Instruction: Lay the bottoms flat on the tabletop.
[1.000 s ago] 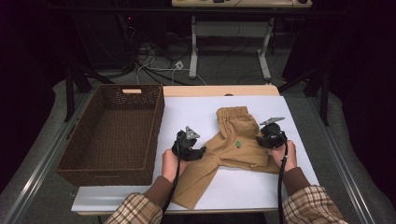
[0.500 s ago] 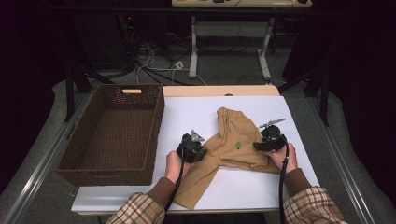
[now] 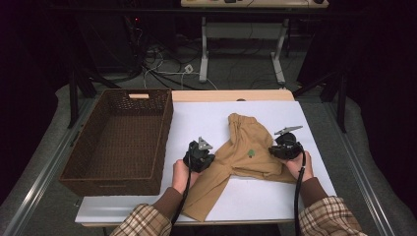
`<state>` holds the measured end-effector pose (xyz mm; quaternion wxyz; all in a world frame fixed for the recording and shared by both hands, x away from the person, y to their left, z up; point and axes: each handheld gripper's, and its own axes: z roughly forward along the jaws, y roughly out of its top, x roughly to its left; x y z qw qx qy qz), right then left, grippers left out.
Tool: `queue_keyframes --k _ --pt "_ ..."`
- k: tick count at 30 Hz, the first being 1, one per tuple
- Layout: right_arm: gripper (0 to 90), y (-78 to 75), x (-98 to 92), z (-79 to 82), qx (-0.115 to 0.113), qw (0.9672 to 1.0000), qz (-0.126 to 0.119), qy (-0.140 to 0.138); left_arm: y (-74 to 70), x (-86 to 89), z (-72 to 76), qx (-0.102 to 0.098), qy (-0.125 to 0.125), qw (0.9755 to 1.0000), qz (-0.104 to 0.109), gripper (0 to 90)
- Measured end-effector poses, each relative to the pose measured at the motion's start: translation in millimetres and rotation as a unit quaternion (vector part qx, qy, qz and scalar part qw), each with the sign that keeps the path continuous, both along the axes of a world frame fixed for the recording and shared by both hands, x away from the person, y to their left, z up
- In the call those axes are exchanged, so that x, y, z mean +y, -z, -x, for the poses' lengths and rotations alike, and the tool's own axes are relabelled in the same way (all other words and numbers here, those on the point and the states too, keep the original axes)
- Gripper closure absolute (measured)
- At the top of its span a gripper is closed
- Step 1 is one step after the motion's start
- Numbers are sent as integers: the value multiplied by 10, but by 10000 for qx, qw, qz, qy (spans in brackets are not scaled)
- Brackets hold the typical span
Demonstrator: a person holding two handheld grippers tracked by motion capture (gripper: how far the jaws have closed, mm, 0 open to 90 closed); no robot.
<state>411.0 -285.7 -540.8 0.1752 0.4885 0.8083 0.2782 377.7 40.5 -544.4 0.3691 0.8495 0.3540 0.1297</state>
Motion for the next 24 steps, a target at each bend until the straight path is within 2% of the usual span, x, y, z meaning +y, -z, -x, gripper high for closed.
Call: queue_keyframes --k 5,8,11,14,16,19,21,23,24 --pt "855 -106 -21 48 -205 9998 11 5 -120 42 113 -152 78 9998 78 892" --pt "859 -163 -58 96 -296 9995 106 17 -185 54 177 -215 162 9996 126 892" --pt "859 -177 -82 124 -310 9992 251 47 -209 22 222 -186 325 9992 157 890" --pt "859 -99 -67 96 -185 9989 430 62 -196 2 218 -149 333 9993 127 860" --pt "858 -50 -51 77 -154 9977 662 72 -190 18 199 -144 289 9994 137 801" --pt "855 -38 -60 66 -156 9974 693 93 -194 40 167 -166 135 9997 143 729" --pt "853 -47 -67 66 -177 9970 748 124 -194 43 138 -227 -1 9997 58 685" --pt "850 -44 -76 63 -161 9970 749 114 -161 35 93 -236 -113 9997 -12 678" --pt "847 -38 -75 60 -147 9969 762 118 -132 33 60 -176 -147 9997 -14 668"
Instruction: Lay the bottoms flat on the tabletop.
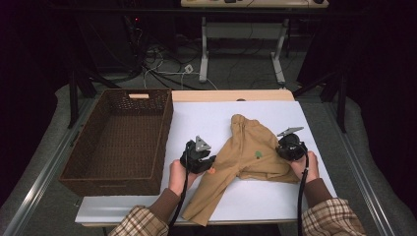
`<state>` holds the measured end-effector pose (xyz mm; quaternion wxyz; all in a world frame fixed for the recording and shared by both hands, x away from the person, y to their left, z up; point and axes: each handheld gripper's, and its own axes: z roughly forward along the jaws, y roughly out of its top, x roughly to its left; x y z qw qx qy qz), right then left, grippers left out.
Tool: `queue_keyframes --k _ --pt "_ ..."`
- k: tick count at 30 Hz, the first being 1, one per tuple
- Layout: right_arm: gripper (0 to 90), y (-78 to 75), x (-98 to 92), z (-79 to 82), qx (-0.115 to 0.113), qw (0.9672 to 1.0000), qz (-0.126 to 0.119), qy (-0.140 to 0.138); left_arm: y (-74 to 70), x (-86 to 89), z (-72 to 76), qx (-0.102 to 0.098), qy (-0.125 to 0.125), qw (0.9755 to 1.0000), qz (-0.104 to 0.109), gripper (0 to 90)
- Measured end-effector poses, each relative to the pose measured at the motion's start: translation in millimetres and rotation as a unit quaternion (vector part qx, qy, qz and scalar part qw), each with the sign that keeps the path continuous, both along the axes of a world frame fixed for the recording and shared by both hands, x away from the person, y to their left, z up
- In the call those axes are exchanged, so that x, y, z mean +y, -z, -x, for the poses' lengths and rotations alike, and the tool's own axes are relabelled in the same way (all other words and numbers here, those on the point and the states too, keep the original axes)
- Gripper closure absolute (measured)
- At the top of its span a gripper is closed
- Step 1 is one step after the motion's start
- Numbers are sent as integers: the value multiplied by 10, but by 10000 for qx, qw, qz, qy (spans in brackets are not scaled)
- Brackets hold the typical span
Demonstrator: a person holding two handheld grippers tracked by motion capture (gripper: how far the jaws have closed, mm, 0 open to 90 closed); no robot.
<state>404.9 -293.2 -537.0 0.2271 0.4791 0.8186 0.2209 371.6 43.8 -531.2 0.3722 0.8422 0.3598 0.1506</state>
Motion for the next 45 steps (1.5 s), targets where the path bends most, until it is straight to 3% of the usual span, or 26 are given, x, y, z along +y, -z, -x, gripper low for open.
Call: queue_keyframes --k 2,4,7,14,20,24,31,37,40,45 --pt "840 11 9 -3 3 10000 -16 15 72 -20 -70 161 21 9999 -48 655" --pt "824 16 9 -6 11 10000 -11 19 149 -57 -129 464 209 9987 25 600" --pt "747 33 -13 -22 49 9999 -90 56 219 -130 -152 648 291 9975 -23 537" --pt "592 58 -44 -60 188 9982 -527 202 241 -217 -119 617 374 9974 -27 491" --pt "569 75 -12 -68 211 9979 -573 199 206 -237 -111 715 409 9964 213 480" --pt "566 75 -18 -69 214 9979 -588 193 117 -218 -95 582 326 9973 291 465" --pt "552 75 -2 -72 234 9982 -519 184 245 -326 -88 702 399 9967 -7 417" --pt "593 80 -11 -76 269 9978 -585 176 260 -387 -42 519 297 9981 -114 404" --pt "658 77 11 -66 270 9980 -560 87 262 -387 -26 501 383 9980 -56 463" --pt "727 76 24 -58 273 9979 -590 -19 270 -401 13 465 495 9977 5 646"
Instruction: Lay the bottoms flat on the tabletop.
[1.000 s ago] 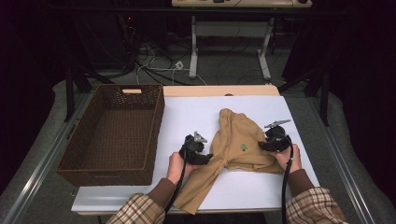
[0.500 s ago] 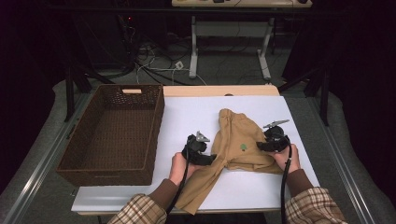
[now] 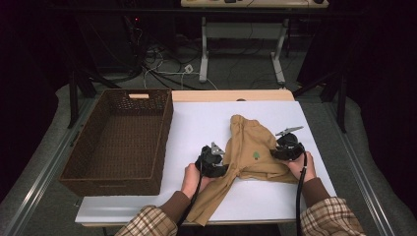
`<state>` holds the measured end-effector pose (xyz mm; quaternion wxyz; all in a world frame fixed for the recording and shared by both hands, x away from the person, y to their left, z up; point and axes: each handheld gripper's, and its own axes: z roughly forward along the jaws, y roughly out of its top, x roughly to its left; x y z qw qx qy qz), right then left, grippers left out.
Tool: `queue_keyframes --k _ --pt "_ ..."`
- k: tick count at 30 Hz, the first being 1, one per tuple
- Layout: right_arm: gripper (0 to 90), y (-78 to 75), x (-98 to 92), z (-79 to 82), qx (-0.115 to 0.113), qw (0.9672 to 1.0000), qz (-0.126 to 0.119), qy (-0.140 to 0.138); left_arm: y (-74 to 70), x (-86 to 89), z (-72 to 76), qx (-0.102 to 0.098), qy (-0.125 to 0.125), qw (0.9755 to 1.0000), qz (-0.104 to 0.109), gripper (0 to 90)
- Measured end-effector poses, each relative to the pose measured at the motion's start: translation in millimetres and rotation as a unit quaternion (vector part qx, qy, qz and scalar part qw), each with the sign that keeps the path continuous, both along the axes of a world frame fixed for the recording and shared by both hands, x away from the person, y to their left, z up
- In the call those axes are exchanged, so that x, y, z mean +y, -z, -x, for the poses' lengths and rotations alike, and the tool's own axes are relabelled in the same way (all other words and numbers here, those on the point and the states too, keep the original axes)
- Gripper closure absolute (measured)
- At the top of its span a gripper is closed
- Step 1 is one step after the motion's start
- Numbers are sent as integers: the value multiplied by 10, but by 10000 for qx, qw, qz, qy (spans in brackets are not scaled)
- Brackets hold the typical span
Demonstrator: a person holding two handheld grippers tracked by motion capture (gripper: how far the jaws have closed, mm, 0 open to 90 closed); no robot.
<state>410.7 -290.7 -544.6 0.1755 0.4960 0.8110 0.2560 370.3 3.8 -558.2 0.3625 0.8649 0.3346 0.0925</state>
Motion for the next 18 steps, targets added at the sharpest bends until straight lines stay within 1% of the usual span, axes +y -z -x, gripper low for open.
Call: queue_keyframes --k 3,4,5,7,8,11,13,15,18 --pt "785 0 10 9 -46 10000 19 -41 4 -6 16 39 149 9999 56 802" --pt "807 -2 20 16 -81 9999 54 -59 10 -7 23 55 191 9997 109 850" --pt "816 -2 28 22 -123 9998 126 -99 18 -2 33 3 188 9997 125 874" --pt "827 1 41 32 -195 9996 187 -120 26 13 43 -47 205 9996 161 882" --pt "832 -2 47 36 -216 9995 212 -130 25 16 46 -50 171 9997 170 884" --pt "840 -13 57 48 -275 9993 194 -160 10 43 47 -75 137 9998 111 889" --pt "842 -29 75 58 -356 9990 132 -217 -4 88 36 -54 59 9999 109 889" --pt "843 -53 113 78 -432 9986 133 -267 -25 144 29 -50 -25 9999 119 889" --pt "843 -106 162 115 -549 9980 108 -306 -70 212 36 -120 -137 9998 121 890"
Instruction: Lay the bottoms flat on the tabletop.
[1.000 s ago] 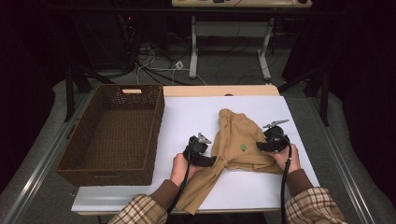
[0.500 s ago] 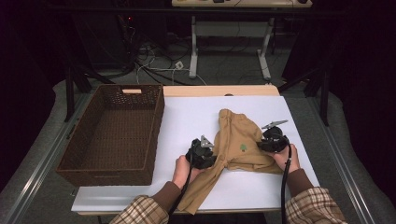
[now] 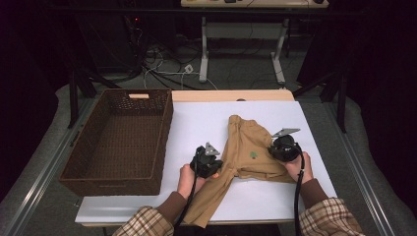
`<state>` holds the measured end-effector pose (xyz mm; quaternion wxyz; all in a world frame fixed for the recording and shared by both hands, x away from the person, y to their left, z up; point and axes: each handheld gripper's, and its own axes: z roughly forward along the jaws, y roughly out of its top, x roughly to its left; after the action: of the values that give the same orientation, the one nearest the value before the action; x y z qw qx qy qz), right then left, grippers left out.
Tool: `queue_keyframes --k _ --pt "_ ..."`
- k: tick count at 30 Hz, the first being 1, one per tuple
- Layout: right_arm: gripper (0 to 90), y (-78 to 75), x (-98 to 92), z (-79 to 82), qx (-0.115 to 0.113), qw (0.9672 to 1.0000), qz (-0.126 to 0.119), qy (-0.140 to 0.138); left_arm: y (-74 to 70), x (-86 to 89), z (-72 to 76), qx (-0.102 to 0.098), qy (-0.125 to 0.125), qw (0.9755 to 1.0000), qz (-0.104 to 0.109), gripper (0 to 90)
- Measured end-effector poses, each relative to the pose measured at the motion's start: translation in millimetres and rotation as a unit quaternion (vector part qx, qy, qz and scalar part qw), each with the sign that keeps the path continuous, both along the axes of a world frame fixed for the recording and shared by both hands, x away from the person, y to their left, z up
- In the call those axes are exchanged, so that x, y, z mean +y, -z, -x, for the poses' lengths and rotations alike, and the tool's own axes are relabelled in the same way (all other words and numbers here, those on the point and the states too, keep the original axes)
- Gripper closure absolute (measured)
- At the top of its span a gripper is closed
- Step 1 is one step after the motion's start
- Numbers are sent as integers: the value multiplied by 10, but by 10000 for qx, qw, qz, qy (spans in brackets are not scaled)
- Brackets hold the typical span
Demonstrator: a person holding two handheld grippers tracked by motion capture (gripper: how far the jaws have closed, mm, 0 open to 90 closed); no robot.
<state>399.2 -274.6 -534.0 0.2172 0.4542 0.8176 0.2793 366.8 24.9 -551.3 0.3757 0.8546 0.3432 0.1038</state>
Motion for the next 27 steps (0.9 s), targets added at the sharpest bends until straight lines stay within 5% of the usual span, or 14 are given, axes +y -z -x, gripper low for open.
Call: queue_keyframes --k 9,12,15,19,21,23,27 --pt "844 -99 -126 10 -209 9994 42 271 -70 65 28 -110 -115 9999 -5 889" --pt "841 -61 -176 -22 -95 9993 125 353 -84 72 29 -139 -113 9998 -40 887" --pt "823 42 -162 -63 247 9989 270 298 -50 60 4 -69 -167 9998 -76 871" --pt "670 71 -147 -82 289 9983 353 352 -5 36 -76 28 -339 9994 -1 676" --pt "580 80 -171 -102 258 9985 164 459 31 7 -110 114 -501 9986 111 524" --pt "537 97 -186 -126 347 9980 19 527 71 -36 -126 160 -504 9986 35 493" --pt "586 113 -195 -138 410 9978 -131 512 83 -95 -86 14 -446 9989 -139 515"
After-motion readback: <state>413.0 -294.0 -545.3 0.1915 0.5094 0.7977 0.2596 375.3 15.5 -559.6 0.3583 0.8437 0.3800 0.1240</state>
